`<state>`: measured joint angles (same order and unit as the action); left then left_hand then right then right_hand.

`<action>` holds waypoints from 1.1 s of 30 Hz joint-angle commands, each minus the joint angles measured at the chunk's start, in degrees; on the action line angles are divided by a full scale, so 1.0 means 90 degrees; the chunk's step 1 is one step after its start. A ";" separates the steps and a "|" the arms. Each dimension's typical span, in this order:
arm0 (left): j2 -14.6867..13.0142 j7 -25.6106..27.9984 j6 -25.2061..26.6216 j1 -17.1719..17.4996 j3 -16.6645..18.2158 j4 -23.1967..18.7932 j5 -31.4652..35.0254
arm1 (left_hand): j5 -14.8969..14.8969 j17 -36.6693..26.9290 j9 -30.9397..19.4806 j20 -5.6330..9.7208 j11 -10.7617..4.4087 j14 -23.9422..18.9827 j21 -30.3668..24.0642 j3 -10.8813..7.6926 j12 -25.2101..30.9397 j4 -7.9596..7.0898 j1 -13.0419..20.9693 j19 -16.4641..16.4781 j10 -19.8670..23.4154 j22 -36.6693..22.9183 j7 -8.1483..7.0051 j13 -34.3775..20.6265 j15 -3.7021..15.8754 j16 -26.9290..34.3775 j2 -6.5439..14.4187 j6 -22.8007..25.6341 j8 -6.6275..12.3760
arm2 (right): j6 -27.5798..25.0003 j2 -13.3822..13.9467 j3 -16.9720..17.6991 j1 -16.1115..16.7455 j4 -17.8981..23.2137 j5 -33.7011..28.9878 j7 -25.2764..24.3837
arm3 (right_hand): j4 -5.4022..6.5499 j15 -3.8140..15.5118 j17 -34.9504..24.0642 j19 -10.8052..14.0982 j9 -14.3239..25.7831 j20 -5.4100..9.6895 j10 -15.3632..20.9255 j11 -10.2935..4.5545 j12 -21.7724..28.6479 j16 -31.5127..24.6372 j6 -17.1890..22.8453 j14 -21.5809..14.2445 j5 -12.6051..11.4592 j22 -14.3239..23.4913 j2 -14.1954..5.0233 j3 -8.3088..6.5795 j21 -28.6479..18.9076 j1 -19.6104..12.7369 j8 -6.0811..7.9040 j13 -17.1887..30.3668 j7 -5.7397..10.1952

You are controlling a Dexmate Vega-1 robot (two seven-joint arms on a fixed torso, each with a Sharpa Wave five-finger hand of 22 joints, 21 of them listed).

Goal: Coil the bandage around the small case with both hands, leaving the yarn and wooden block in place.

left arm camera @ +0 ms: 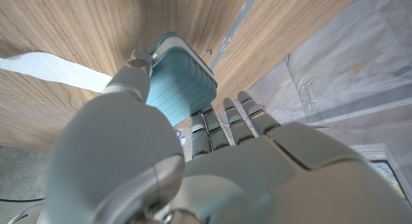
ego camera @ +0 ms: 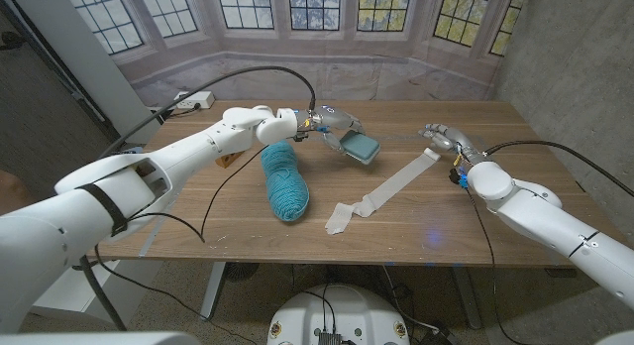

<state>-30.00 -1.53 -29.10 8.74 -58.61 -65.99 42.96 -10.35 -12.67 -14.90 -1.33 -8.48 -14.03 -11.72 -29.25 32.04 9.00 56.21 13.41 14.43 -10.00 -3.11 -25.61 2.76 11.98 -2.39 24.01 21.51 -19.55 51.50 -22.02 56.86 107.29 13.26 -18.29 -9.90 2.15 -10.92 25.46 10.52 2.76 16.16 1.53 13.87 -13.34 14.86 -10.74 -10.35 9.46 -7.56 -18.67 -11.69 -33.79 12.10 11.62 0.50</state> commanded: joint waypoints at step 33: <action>-0.0284 -0.0372 0.0274 0.0555 0.0497 -0.0883 -0.0177 | -0.0046 -0.0042 -0.0103 0.0005 0.0039 -0.0045 0.0034 -0.0058 0.0034 -0.0037 0.0011 0.0009 0.0013 -0.0020 0.0022 -0.0079 0.0008 -0.0043 0.0078 0.0130 0.0628 | -0.3181 -0.0236 -0.1838 -0.1602 0.0203 -0.2717 0.0185 | -0.0027 0.0487 -0.0114 0.1508 0.0072 0.0054 0.1685 -0.0029 0.0966 -0.0410 0.1694 -0.1796 -0.0001 0.0053 0.0564 0.0063 -0.0221 -0.1203 0.0185 0.0472 -0.0030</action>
<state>-32.04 -4.08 -27.43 12.77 -55.11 -72.26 41.61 -10.40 -12.93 -14.90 -1.33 -8.28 -14.03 -11.33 -29.25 32.04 9.00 56.33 13.41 14.22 -10.00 -3.11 -26.19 2.76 11.54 -2.21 24.01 21.51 -43.88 50.09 -35.26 45.54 110.43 -6.93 -18.94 -10.11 2.61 -11.61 38.24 11.09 3.26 30.32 1.27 21.88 -16.37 29.37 -26.10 -10.35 9.76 -2.67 -18.40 -13.36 -43.82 13.38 15.62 0.18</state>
